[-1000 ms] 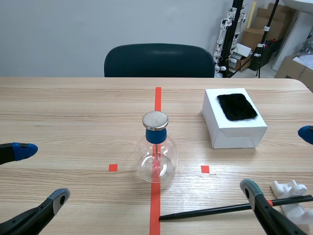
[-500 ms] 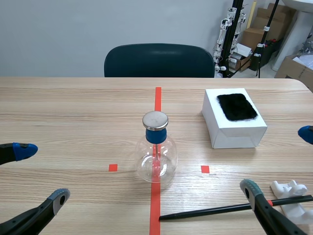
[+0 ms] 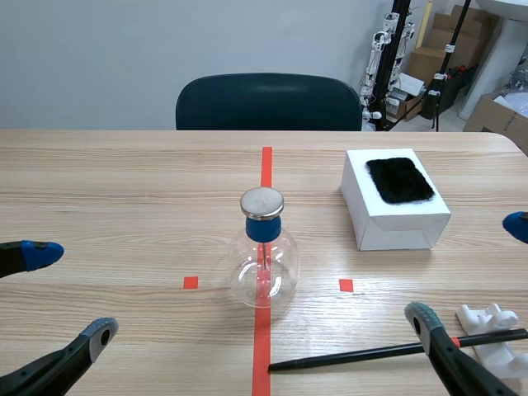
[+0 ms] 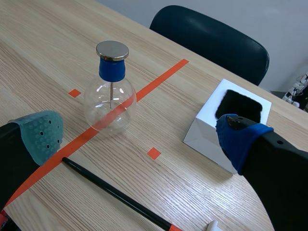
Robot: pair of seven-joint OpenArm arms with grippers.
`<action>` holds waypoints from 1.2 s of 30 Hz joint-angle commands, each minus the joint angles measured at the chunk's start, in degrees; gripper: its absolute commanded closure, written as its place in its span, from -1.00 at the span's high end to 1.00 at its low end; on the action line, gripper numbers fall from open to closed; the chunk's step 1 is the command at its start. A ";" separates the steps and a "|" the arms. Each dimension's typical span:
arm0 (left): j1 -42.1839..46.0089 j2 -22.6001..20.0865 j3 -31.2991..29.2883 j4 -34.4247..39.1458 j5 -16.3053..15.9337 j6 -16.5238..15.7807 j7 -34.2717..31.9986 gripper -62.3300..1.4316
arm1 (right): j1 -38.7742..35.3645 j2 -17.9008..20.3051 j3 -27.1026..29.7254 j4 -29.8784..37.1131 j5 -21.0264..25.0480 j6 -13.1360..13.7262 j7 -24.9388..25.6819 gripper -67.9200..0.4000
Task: Do the electroscope experiment. return to the home posture
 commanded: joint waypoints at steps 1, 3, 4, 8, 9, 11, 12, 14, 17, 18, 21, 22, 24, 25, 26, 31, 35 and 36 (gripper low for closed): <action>-0.15 0.09 0.07 0.87 -0.20 -0.11 -0.79 1.00 | -0.13 0.44 0.66 0.26 0.59 0.00 0.85 1.00; -0.15 0.09 0.07 0.87 -0.20 -0.11 -0.79 1.00 | -0.13 0.44 0.66 0.26 0.59 0.00 0.85 1.00; -0.15 0.09 0.07 0.87 -0.20 -0.11 -0.79 1.00 | -0.13 0.44 0.66 0.26 0.59 0.00 0.85 1.00; -0.15 0.09 0.07 0.87 -0.20 -0.11 -0.79 1.00 | -0.13 0.44 0.66 0.26 0.59 0.00 0.85 1.00; -0.15 0.09 0.07 0.87 -0.20 -0.11 -0.79 1.00 | -0.13 0.44 0.66 0.26 0.59 0.00 0.85 1.00; -0.15 0.09 0.07 0.87 -0.20 -0.11 -0.79 1.00 | -0.13 0.44 0.66 0.26 0.59 0.00 0.85 1.00; -0.15 0.11 0.07 0.87 -0.20 -0.11 -0.79 1.00 | -0.13 0.44 0.66 0.26 0.59 0.00 0.85 1.00; -0.15 0.13 0.07 0.87 -0.20 -0.11 -0.79 1.00 | -0.13 0.44 0.66 0.26 0.59 0.00 0.85 1.00; 0.15 0.59 0.04 0.87 -0.15 -0.11 -0.81 1.00 | -0.13 0.44 0.66 0.26 0.59 0.00 0.83 1.00; 0.20 0.92 0.04 0.87 -0.15 -0.11 -0.79 1.00 | -0.13 0.44 0.66 0.26 0.59 0.00 0.83 1.00; 0.50 2.40 0.04 0.87 0.90 0.13 -0.74 1.00 | -0.13 0.44 0.66 0.26 0.59 0.00 0.81 1.00; 0.50 2.89 0.04 0.87 1.11 0.11 -0.66 1.00 | -0.13 0.44 0.66 0.26 0.59 0.00 0.81 1.00; 0.66 4.04 0.04 0.87 1.84 0.39 -0.11 1.00 | -0.13 0.44 0.66 0.26 0.59 0.00 0.70 1.00; 0.68 4.74 0.02 0.87 2.29 0.76 0.24 1.00 | -0.13 0.44 0.66 0.26 0.59 0.00 0.57 1.00; 0.94 5.55 0.00 0.87 3.02 1.05 0.81 1.00 | -0.13 0.44 0.66 0.26 0.59 0.00 0.28 1.00; 2.62 11.54 -0.68 0.87 9.16 4.94 0.90 1.00 | -0.13 0.44 0.66 0.26 0.59 0.02 0.20 1.00; 4.22 15.74 -1.20 0.87 13.73 6.51 0.00 1.00 | -0.13 0.44 0.66 0.26 0.59 0.02 0.24 1.00; 4.31 16.24 -1.18 0.87 14.34 6.51 -0.35 1.00 | -0.13 0.44 0.66 0.26 0.59 0.02 0.22 1.00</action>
